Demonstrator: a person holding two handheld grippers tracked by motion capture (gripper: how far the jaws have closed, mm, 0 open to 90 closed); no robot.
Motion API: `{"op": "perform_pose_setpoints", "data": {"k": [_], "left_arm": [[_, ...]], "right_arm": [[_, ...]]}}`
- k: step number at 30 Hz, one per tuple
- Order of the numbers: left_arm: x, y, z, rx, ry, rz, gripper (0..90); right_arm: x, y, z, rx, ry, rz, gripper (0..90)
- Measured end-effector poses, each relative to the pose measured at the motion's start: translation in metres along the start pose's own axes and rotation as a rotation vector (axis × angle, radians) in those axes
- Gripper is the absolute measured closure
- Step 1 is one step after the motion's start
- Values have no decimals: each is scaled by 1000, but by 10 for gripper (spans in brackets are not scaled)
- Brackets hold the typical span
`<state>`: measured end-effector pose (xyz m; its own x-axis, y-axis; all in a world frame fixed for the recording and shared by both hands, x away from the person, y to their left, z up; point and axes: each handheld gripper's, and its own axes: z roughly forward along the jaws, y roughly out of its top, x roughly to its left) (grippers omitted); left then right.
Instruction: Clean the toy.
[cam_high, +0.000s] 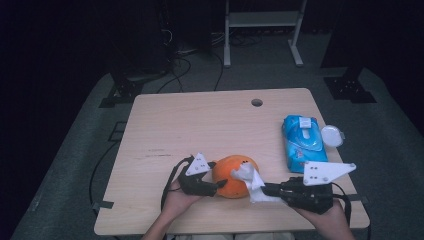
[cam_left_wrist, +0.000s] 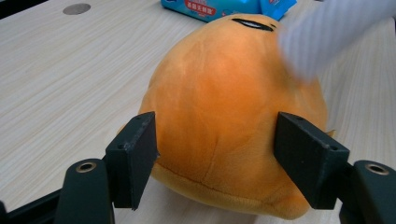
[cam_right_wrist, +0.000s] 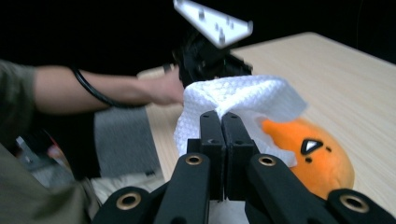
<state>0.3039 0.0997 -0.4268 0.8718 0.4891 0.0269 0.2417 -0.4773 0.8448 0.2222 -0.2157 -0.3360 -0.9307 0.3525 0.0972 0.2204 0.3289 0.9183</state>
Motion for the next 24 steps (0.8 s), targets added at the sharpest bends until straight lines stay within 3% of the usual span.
{"op": "perform_pose_setpoints", "data": {"k": [4, 5, 7, 9, 10, 13, 14, 15, 16, 18, 19, 21, 24], "left_arm": [[-1, 0, 1, -2, -6, 6, 318], [-2, 1, 1, -4, -14, 12, 326], [-2, 1, 2, -5, -16, 15, 328], [-1, 1, 2, -3, -20, 16, 329], [-1, 1, 2, -3, -22, 15, 330], [0, 1, 2, -4, -30, 11, 329], [0, 0, 3, -4, -32, 10, 330], [0, 0, 3, -1, -32, 7, 331], [0, 0, 3, 1, -31, 9, 331], [1, 0, 3, 10, -31, 11, 332], [1, 0, 3, 10, -31, 11, 332], [0, 0, 4, 10, -36, 9, 336], [1, 0, 5, 11, -43, 7, 337]], "right_arm": [[-8, -7, 14, 47, -22, 16, 880], [-22, -14, 27, 80, -65, 34, 877], [-27, -16, 31, 87, -78, 41, 877], [-38, -21, 43, 112, -125, 30, 875], [-45, -27, 58, 147, -155, -2, 871], [-45, -34, 68, 163, -163, -30, 860], [-44, -37, 73, 174, -174, -55, 847], [-39, -42, 80, 177, -196, -116, 787], [-39, -42, 80, 177, -196, -116, 787], [-34, -45, 85, 186, -213, -212, 720], [-34, -45, 85, 186, -213, -212, 720], [-31, -50, 90, 193, -210, -280, 613], [-30, -54, 92, 199, -203, -307, 537]]}}
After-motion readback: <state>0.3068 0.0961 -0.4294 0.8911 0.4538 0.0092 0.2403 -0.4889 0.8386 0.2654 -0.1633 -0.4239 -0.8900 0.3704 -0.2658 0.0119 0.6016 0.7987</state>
